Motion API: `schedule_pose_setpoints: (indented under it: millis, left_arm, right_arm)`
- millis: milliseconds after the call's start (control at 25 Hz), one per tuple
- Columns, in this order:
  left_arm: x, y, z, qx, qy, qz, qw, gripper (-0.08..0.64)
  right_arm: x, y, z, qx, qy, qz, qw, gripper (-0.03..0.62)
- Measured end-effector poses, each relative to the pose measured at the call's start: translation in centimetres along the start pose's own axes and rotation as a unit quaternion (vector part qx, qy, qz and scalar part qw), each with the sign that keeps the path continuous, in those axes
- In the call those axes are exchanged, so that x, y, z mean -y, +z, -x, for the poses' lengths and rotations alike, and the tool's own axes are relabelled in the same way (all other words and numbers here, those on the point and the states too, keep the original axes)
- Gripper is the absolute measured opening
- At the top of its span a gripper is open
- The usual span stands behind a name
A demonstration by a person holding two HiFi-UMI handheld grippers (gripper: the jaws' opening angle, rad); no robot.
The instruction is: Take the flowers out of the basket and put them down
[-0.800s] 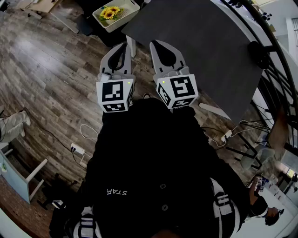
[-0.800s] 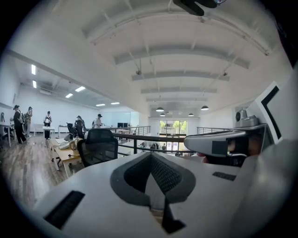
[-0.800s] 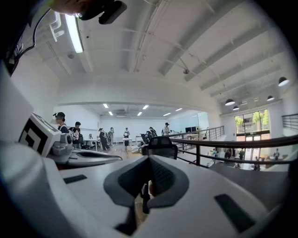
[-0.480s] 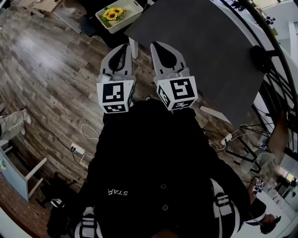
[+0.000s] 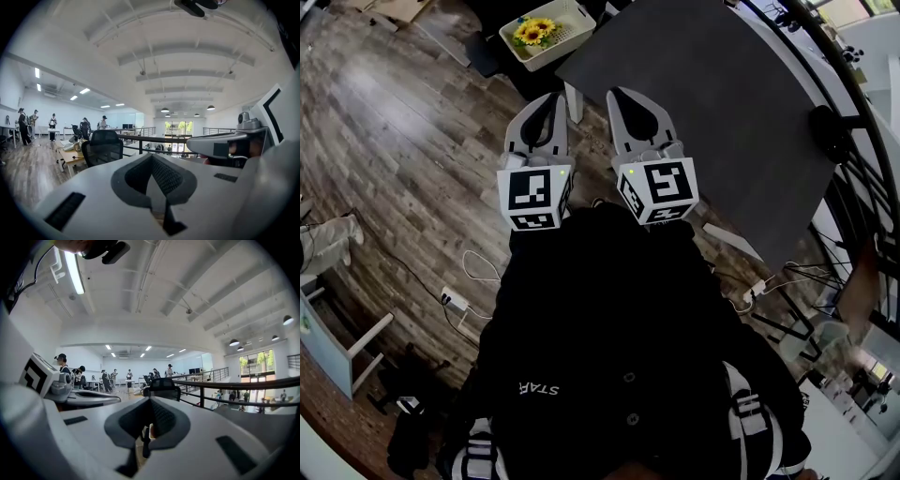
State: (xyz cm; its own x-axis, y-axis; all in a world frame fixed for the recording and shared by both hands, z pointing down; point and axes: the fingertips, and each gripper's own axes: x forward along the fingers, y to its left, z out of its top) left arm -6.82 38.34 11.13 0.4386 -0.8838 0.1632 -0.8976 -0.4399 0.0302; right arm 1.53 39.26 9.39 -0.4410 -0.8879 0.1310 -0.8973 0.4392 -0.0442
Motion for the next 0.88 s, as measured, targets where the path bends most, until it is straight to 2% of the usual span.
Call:
schedule_pose_setpoints:
  millis: [560, 720, 880]
  left_arm:
    - [1.2, -1.3, -1.8, -0.013, 0.018, 0.006, 0.9997, 0.003]
    - [2.1, -1.9, -1.9, -0.015, 0.034, 0.013, 0.9992, 0.003]
    - [2.4, -3.1, -2.2, -0.024, 0.041, 0.019, 0.9987, 0.003]
  right_arm:
    - [1.7, -1.1, 0.0, 0.001, 0.027, -0.006, 1.000, 0.012]
    - [2.6, -1.9, 0.5, -0.002, 0.037, -0.021, 0.999, 0.012]
    - [3.0, -3.0, 0.5, -0.010, 0.044, -0.017, 0.999, 0.012]
